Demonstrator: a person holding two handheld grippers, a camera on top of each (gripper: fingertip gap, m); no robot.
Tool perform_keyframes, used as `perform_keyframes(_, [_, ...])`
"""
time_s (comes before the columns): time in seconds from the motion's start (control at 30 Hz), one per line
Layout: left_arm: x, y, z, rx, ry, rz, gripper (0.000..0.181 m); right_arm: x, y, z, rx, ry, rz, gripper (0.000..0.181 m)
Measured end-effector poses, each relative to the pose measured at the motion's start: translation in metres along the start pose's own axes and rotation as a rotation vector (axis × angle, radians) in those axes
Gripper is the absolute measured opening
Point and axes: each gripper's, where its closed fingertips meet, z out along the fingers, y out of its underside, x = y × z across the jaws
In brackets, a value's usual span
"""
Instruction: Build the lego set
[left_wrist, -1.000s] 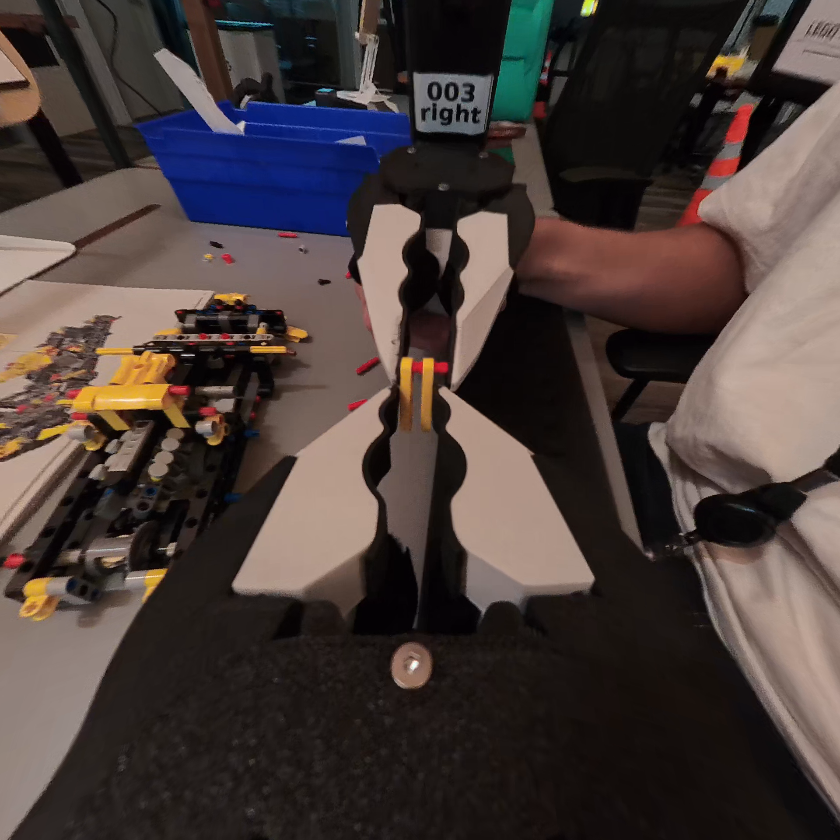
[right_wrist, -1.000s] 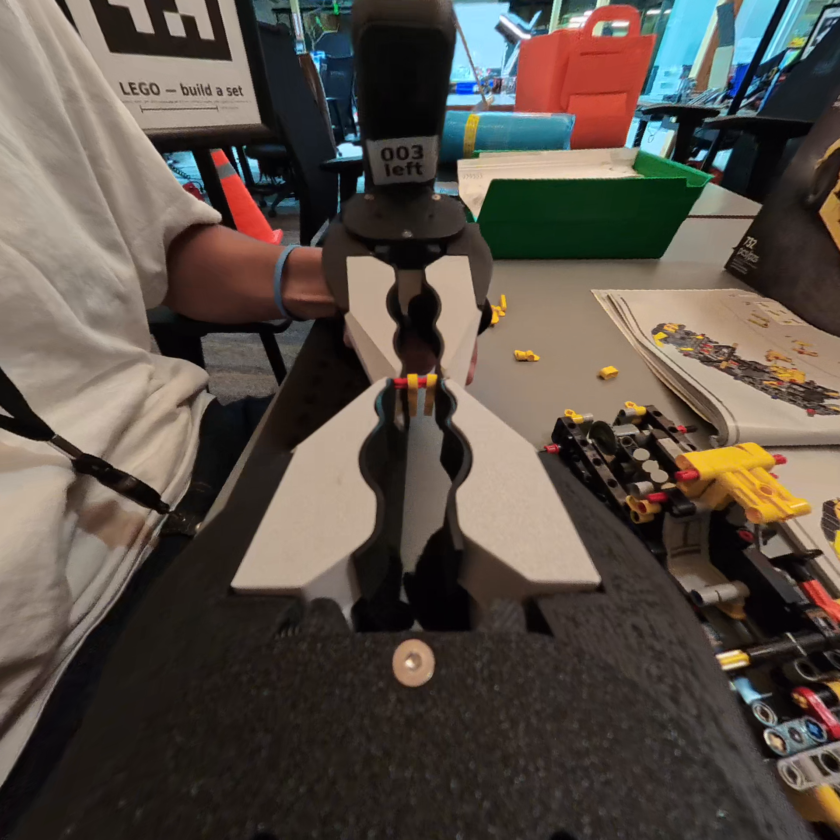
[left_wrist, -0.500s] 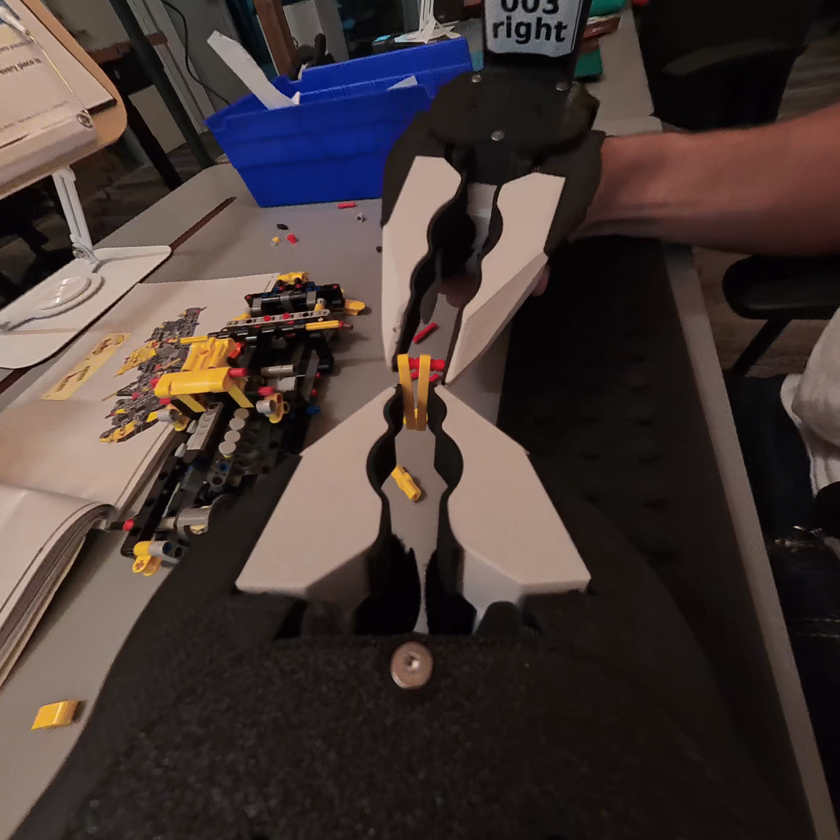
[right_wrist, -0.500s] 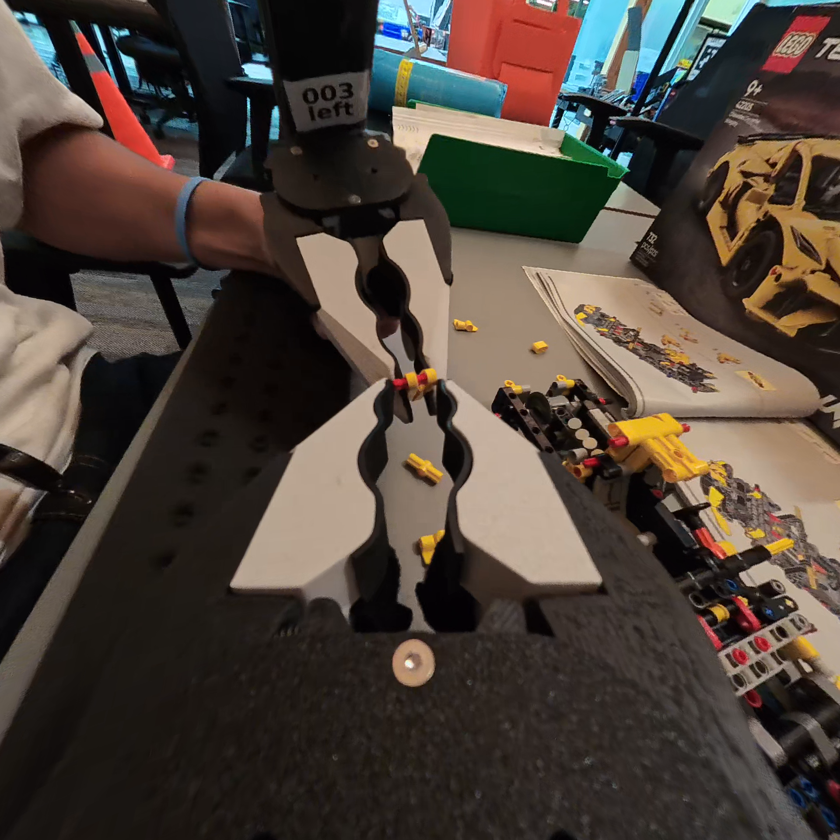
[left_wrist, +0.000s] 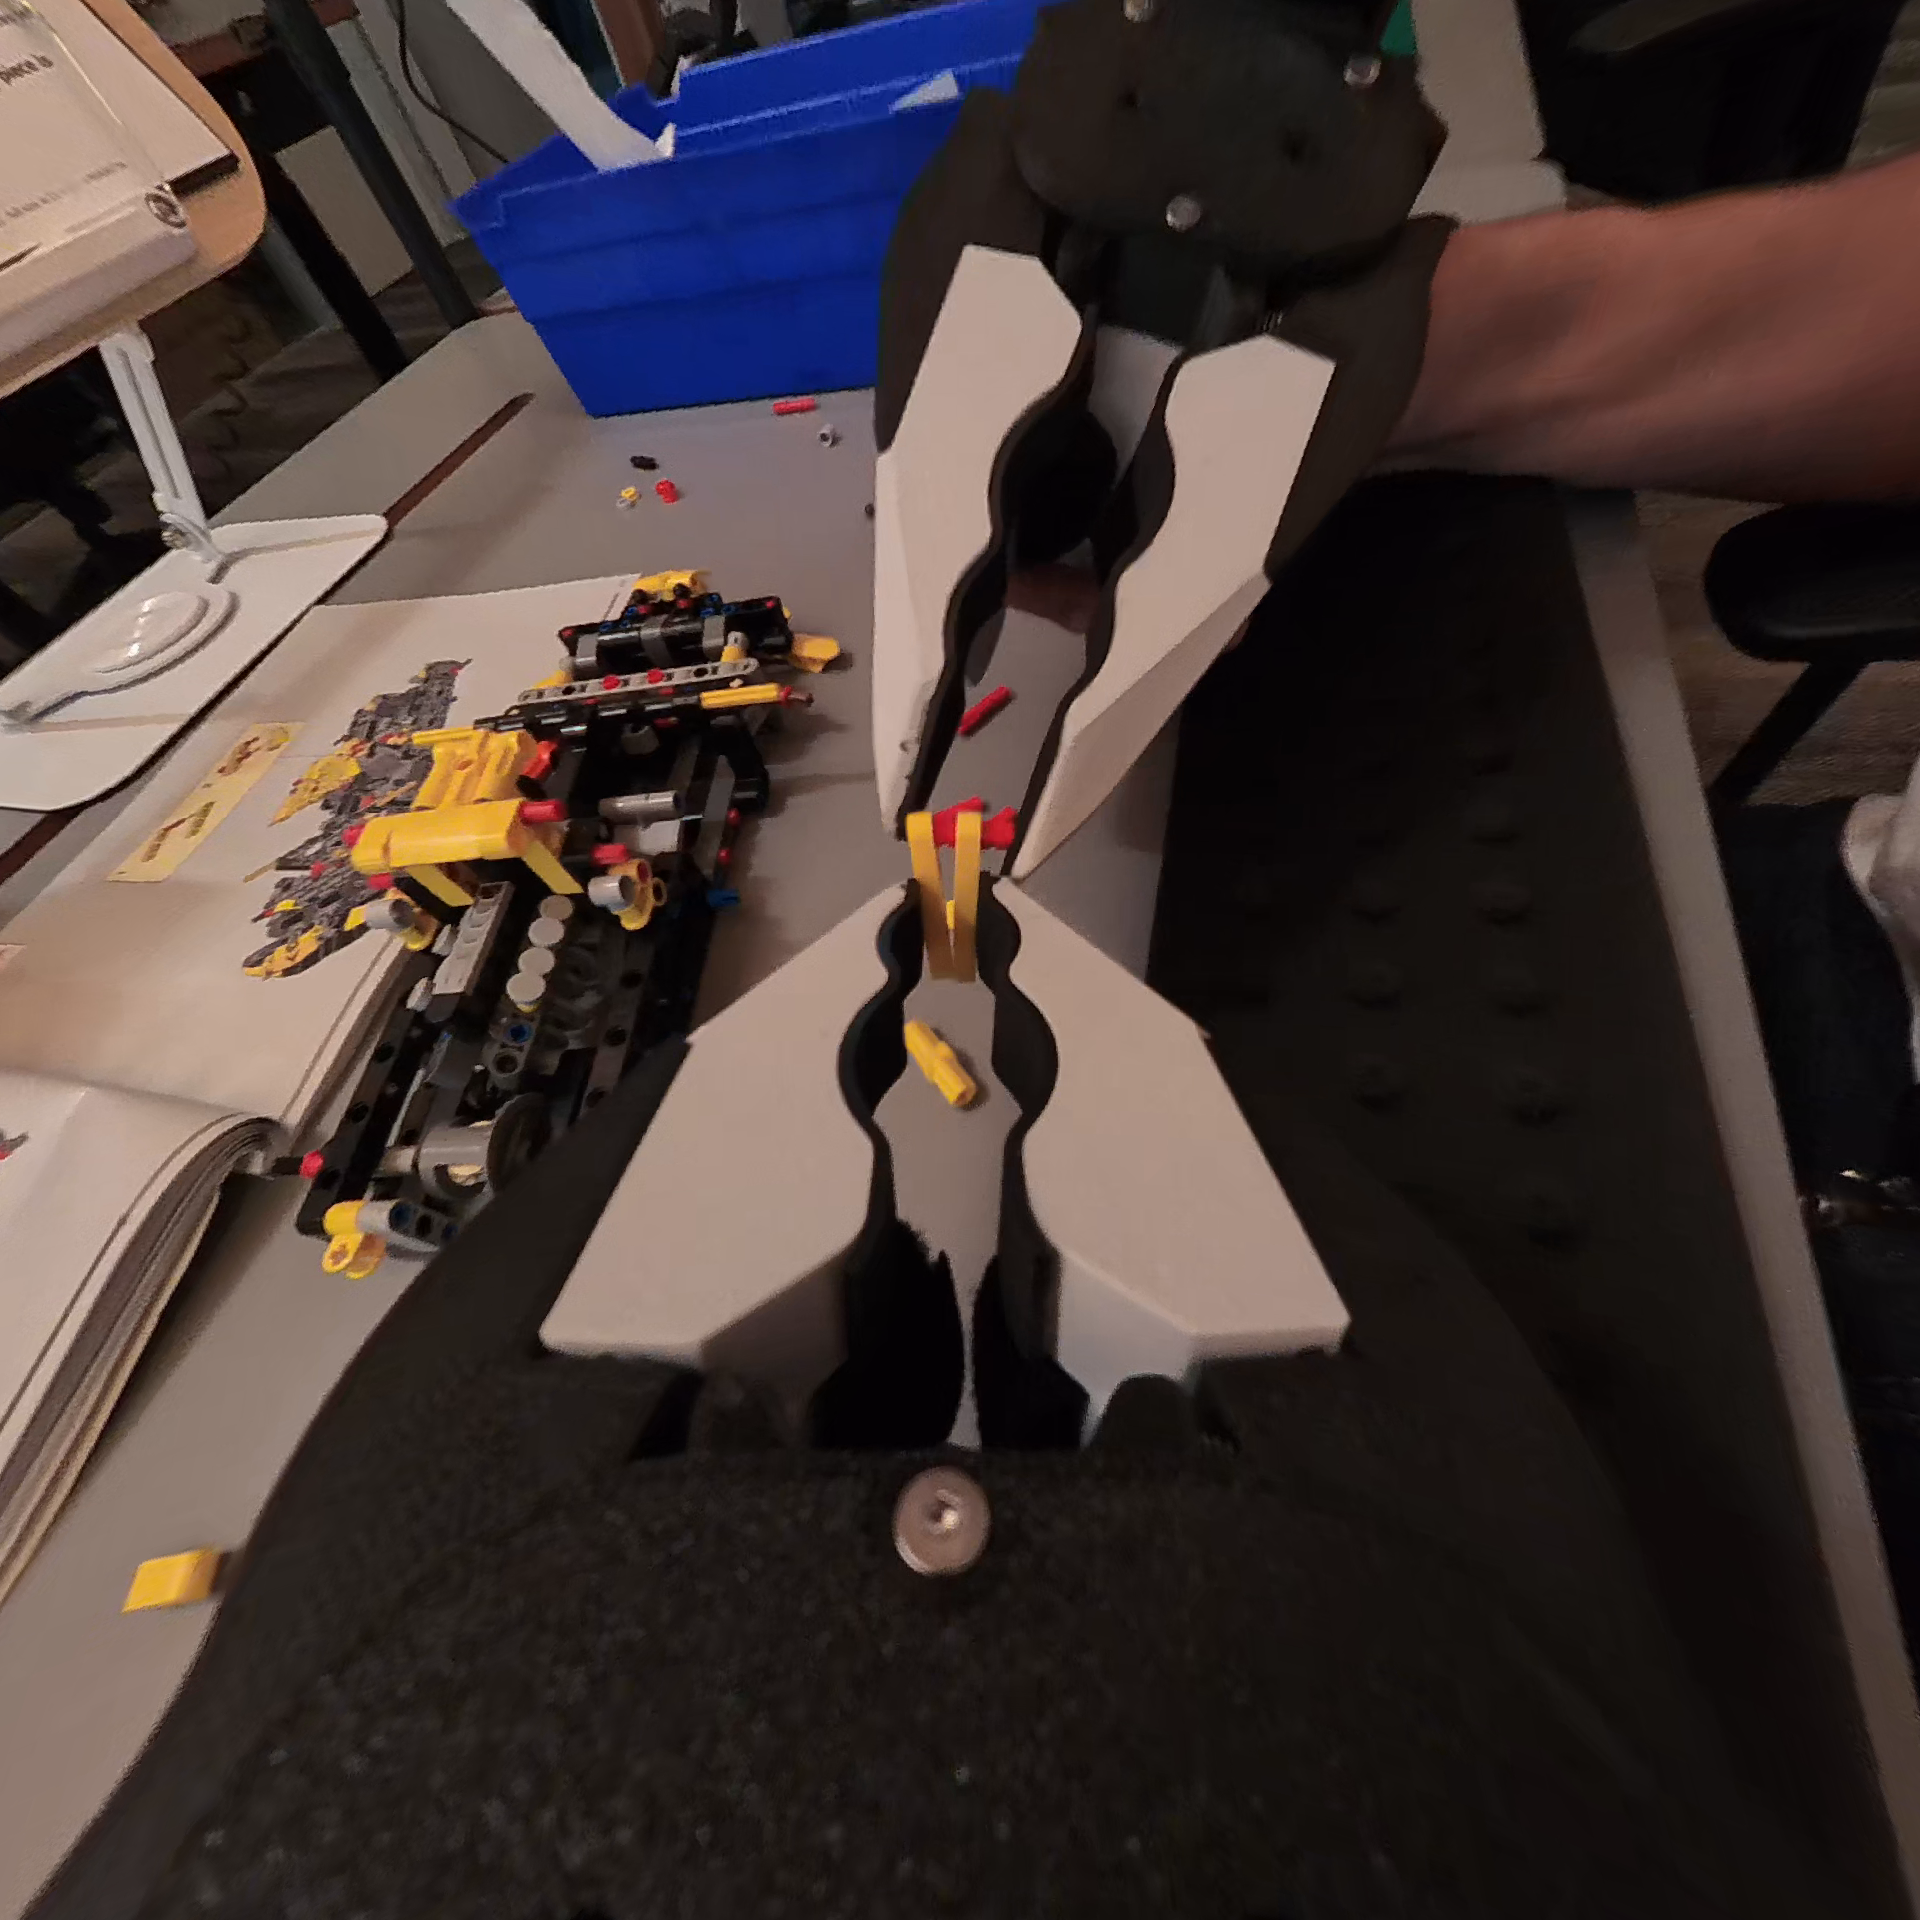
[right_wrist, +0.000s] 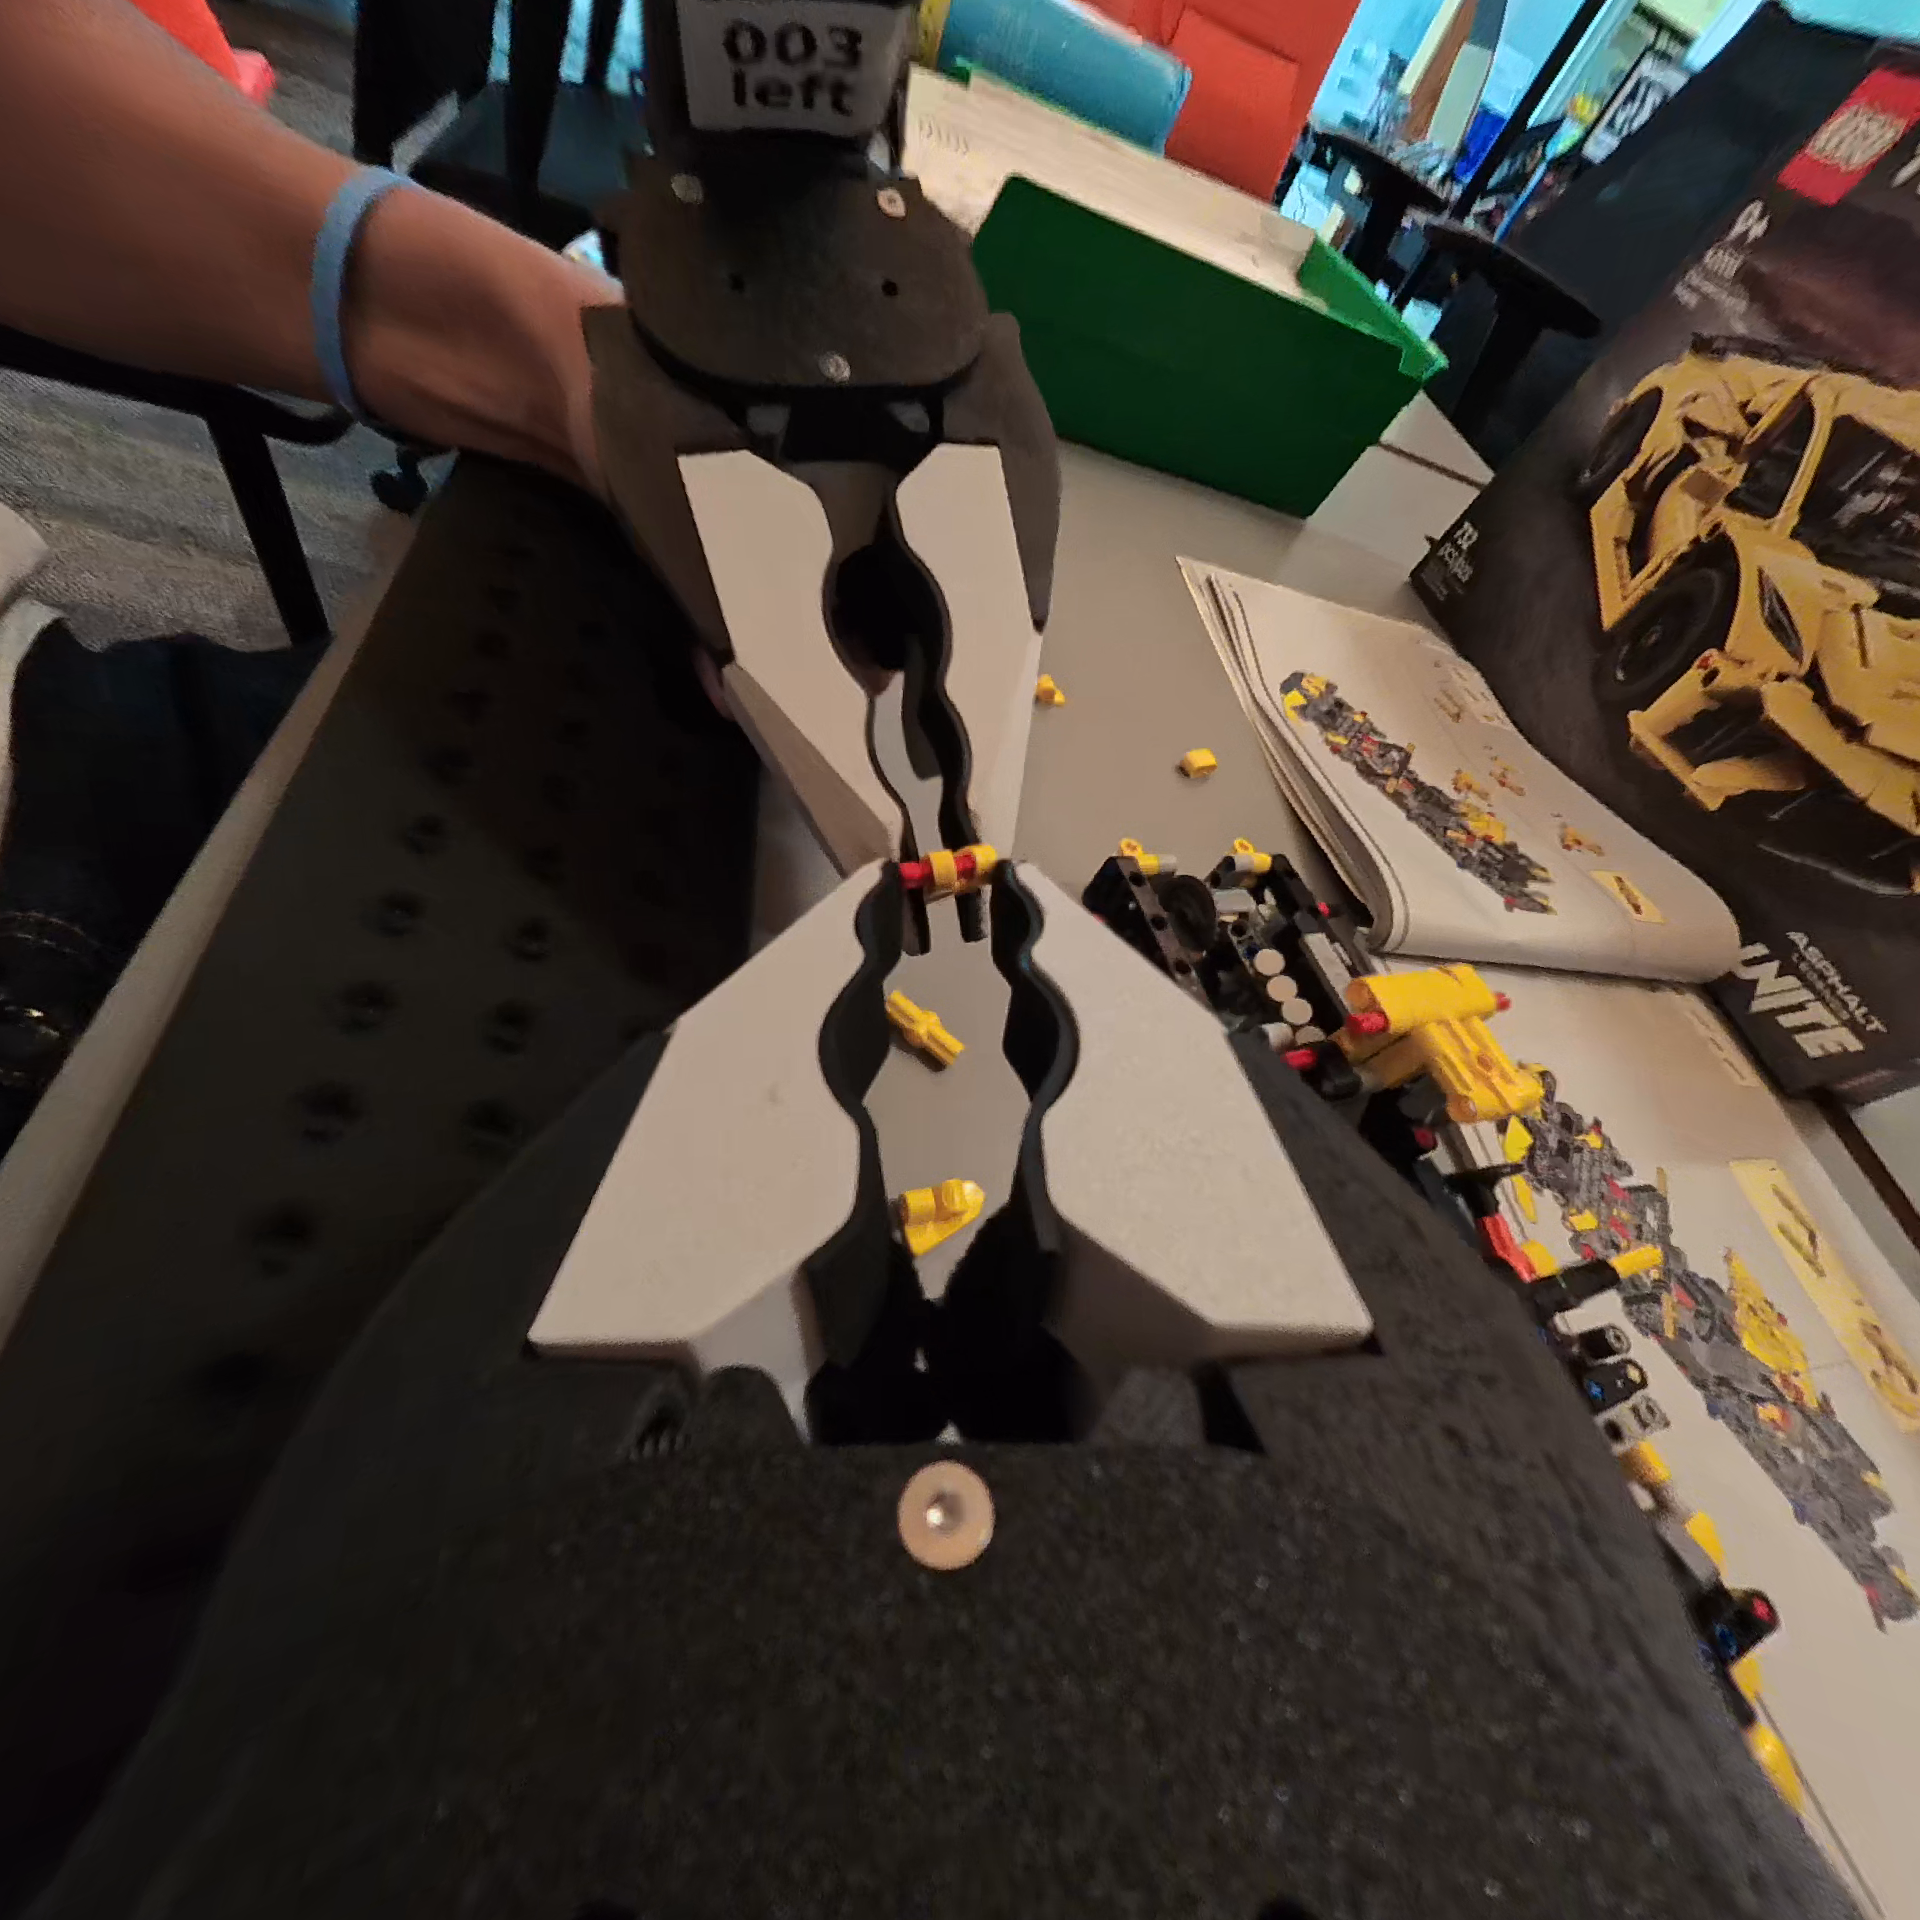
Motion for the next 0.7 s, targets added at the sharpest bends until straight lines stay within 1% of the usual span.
perform_keyframes(0.1, [-0.003, 0.005, 0.001, -0.035, -0.046, 0.050, 0.009, 0.001, 0.005, 0.002, -0.042, 0.008, 0.029, 0.017])
perform_keyframes(0.17, [-0.005, 0.009, 0.002, -0.063, -0.076, 0.092, 0.009, 0.002, 0.009, 0.004, -0.073, 0.029, -0.002, 0.017])
perform_keyframes(0.23, [-0.007, 0.014, 0.004, -0.085, -0.078, 0.071, 0.009, 0.003, 0.013, 0.007, -0.110, 0.050, -0.023, 0.017])
perform_keyframes(0.33, [-0.010, 0.013, 0.003, -0.083, -0.089, 0.063, 0.009, 0.007, 0.013, 0.007, -0.141, 0.105, -0.071, 0.016])
perform_keyframes(0.47, [-0.008, 0.017, 0.005, -0.108, -0.094, 0.100, 0.010, 0.003, 0.017, 0.007, -0.178, 0.093, -0.122, 0.016])
perform_keyframes(0.57, [-0.007, 0.022, 0.007, -0.151, -0.124, 0.189, 0.009, 0.001, 0.023, 0.008, -0.228, 0.089, -0.152, 0.015])
perform_keyframes(0.6, [-0.007, 0.024, 0.008, -0.169, -0.142, 0.234, 0.009, -0.002, 0.027, 0.009, -0.250, 0.073, -0.164, 0.009])
perform_keyframes(0.63, [-0.007, 0.027, 0.008, -0.188, -0.148, 0.270, 0.009, -0.004, 0.029, 0.010, -0.269, 0.070, -0.177, 0.008])
perform_keyframes(0.7, [-0.007, 0.029, 0.008, -0.197, -0.149, 0.279, 0.009, -0.005, 0.031, 0.011, -0.273, 0.064, -0.167, 0.008])
